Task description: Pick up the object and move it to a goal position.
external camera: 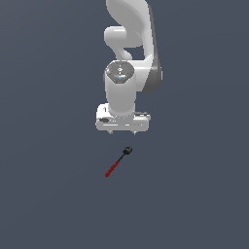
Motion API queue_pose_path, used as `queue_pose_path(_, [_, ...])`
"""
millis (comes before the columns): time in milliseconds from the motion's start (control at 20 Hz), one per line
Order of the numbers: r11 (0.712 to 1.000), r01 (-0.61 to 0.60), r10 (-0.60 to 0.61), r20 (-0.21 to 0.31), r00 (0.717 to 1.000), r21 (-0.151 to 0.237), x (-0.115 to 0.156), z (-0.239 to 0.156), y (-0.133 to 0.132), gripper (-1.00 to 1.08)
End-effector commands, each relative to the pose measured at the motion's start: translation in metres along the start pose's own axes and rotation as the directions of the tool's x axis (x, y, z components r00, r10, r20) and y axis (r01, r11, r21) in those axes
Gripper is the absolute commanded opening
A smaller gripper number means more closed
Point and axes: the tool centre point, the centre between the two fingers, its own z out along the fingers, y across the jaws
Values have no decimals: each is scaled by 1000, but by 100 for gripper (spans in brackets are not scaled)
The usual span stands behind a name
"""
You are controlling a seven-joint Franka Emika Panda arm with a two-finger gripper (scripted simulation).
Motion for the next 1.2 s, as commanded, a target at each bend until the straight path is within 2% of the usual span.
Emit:
queue_pose_path(0, [1000,0,0,0,1000,0,0,0,0,100])
queue_pose_path(450, [997,76,-76,-46,996,-6,11,-17,-31,100])
queue_pose_path(850, [998,59,-60,-45,997,-4,12,-14,-29,100])
queue_pose_path(1150, [1000,-13,13,-45,999,3,20,-3,-25,100])
